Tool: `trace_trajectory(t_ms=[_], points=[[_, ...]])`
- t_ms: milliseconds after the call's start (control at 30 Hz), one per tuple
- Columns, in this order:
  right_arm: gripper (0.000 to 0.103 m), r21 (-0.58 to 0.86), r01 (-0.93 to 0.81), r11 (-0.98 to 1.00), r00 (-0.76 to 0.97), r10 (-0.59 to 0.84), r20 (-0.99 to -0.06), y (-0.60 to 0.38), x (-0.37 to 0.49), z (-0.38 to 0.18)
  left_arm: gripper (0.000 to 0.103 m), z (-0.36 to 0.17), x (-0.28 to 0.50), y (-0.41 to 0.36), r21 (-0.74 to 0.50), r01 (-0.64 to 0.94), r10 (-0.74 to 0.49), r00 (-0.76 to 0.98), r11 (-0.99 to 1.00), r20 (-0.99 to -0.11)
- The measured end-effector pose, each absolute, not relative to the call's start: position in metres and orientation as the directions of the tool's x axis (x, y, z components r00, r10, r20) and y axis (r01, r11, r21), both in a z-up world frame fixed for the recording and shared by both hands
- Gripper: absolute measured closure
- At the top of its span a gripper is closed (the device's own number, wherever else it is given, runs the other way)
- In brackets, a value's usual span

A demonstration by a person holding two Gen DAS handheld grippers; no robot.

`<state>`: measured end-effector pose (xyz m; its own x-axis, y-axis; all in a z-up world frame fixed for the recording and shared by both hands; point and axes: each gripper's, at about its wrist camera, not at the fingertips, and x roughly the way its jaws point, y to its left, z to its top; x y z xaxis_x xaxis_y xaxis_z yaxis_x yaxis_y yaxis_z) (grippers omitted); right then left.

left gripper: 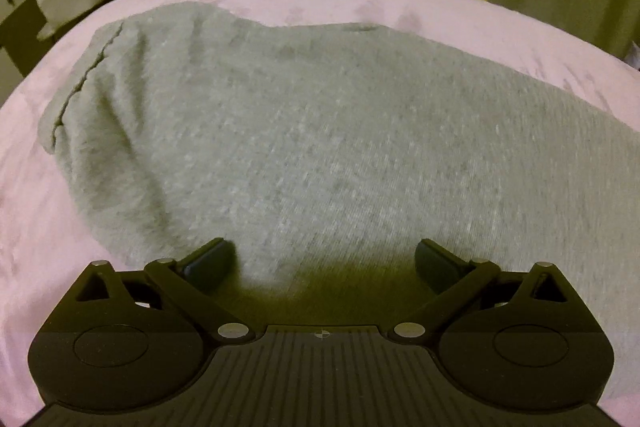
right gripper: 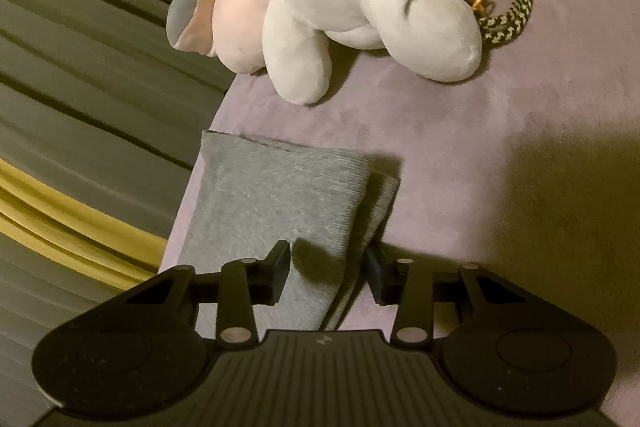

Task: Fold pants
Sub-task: 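Grasp the folded edge with the right tool and lift it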

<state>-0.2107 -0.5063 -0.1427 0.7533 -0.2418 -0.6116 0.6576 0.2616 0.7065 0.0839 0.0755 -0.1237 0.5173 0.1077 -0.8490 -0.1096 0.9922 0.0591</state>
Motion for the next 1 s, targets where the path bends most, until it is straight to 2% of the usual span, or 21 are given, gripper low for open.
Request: trace_trajectory(t_ms=[233,600,1000], points=[[0.064,0.71,0.657,0.254,0.754,-0.239,-0.612,-0.506,-0.213,-0.143,0.0,-0.125,0.087,0.076,0.053,-0.112,0.104,0.519,0.992,-0.849],[0.056,0.796,0.577,0.182,0.812,-0.228,-0.537,-0.519,-0.219,-0.153,0.0,-0.125,0.087,0.076,0.053,-0.113,0.104,0.518,0.992,-0.849],[0.062,0.82,0.55,0.16,0.828,-0.23,-0.511,-0.53,-0.221,-0.158,0.0,-0.125,0.087,0.076,0.052,-0.113,0.103,0.518,0.992,-0.849]])
